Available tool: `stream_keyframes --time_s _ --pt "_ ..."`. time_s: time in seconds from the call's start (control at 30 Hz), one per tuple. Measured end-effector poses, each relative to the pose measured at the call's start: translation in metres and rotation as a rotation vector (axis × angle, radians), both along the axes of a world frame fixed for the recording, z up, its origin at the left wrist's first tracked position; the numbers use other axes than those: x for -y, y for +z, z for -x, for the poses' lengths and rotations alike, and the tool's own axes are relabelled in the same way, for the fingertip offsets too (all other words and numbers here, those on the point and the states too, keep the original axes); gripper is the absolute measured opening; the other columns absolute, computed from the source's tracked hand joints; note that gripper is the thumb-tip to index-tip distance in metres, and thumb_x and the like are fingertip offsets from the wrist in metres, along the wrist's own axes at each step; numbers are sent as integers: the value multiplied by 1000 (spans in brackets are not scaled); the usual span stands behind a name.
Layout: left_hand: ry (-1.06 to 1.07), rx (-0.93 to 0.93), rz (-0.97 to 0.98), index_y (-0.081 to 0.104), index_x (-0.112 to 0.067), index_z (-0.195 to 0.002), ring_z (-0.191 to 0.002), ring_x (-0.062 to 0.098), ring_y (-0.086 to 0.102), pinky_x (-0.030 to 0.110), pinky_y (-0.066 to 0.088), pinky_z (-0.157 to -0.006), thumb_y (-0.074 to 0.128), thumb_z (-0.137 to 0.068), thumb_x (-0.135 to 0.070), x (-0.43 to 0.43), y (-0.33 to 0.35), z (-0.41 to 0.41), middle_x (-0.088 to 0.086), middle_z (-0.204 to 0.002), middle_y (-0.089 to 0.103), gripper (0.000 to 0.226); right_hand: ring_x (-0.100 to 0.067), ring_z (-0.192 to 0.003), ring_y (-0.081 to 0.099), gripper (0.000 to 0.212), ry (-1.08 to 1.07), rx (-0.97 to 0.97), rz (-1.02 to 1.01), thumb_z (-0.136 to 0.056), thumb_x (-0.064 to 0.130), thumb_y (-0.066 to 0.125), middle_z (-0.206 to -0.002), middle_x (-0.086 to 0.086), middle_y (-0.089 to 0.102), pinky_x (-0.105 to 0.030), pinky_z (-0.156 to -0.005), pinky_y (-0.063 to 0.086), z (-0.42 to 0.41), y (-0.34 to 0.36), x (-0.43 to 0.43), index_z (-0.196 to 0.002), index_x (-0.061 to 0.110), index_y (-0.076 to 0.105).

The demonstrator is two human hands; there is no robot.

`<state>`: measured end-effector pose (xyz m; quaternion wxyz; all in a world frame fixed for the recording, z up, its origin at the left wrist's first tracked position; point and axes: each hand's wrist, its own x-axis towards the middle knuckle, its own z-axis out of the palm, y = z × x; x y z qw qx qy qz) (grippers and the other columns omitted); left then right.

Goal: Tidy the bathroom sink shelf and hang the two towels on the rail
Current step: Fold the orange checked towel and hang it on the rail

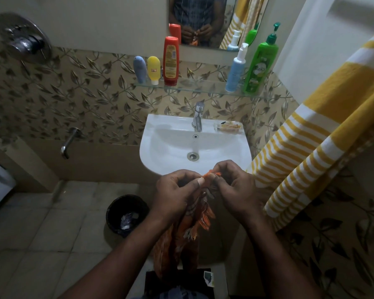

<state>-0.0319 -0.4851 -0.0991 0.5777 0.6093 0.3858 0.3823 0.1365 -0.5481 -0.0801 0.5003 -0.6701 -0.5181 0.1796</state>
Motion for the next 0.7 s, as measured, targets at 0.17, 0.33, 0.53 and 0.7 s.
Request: stream_keyframes --time_s 0.17,0.33,0.53,0.7 --pt "0 1 23 80 -25 -85 -80 19 77 42 62 -77 78 -83 -40 1 -2 -2 2 -83 80 15 -4 -67 71 13 -49 -27 0 -94 10 76 -75 11 73 -20 -58 53 9 0 0 -88 17 66" --pt "22 -22 -16 78 -25 -80 -74 16 75 39 61 -72 76 -79 -51 4 -1 -3 0 -78 79 27 -6 -61 67 16 -81 26 1 -94 11 75 -71 8 71 -20 -56 49 13 -2 -1 -86 18 64" --pt "39 -17 -58 80 -18 -88 -76 17 77 36 63 -71 79 -93 -19 4 -4 -2 0 -81 80 6 -17 -76 77 15 -15 -94 -15 -89 7 81 -80 0 77 -49 -70 63 4 -2 -3 -88 15 68" --pt "56 3 -33 80 -19 -85 -75 15 77 27 59 -68 79 -92 -14 4 0 -4 -1 -81 80 9 -25 -80 78 17 7 -167 -53 -84 8 82 -85 -4 78 -57 -72 63 1 -5 -2 -87 21 72"
